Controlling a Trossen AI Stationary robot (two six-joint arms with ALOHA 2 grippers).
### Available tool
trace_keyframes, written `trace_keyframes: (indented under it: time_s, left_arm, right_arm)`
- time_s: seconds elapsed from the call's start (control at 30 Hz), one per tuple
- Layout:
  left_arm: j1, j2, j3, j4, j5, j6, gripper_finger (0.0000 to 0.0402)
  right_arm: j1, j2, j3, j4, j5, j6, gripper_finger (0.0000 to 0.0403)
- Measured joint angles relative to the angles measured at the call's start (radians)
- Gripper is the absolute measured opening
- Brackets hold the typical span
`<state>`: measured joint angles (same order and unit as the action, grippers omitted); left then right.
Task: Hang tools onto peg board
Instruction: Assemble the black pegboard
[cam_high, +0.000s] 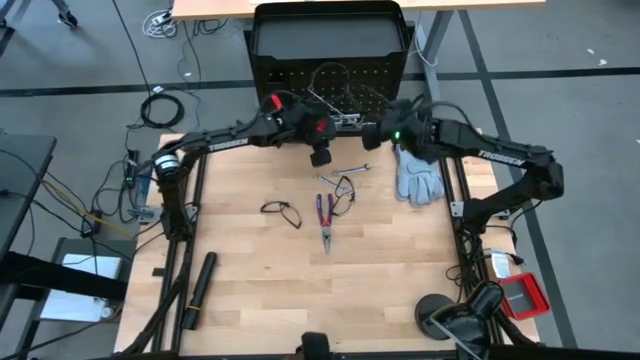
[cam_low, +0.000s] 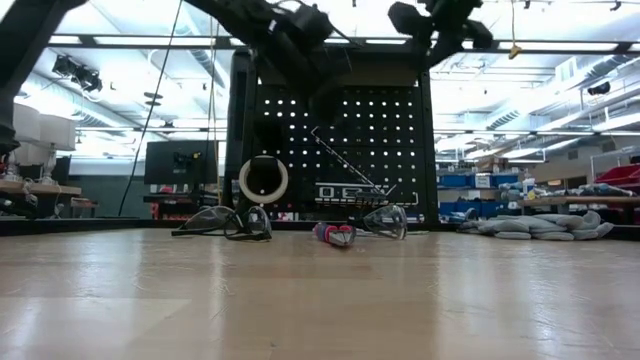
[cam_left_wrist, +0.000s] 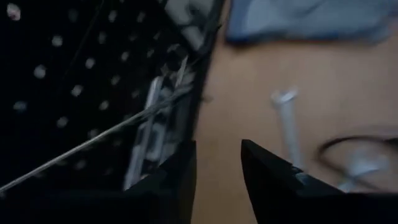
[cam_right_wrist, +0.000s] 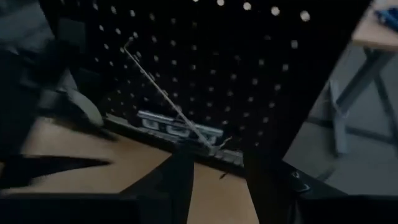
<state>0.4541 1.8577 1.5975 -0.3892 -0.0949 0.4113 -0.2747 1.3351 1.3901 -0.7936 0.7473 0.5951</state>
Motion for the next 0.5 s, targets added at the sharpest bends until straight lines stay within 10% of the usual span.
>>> trace_keyframes:
  time_s: [0.27, 0.5]
  left_arm:
    - [0.004, 0.036, 0.019, 0.014, -0.015, -0.306, 0.0132]
    - [0.002, 0.045, 0.020, 0.116, 0.017, -0.551, 0.0132]
  right_arm:
    - [0.189, -0.031, -0.106, -0.103, 0.232, 0.244, 0.0116]
    - [0.141, -0.075, -0.175, -0.048, 0.020, 0.125, 0.0111]
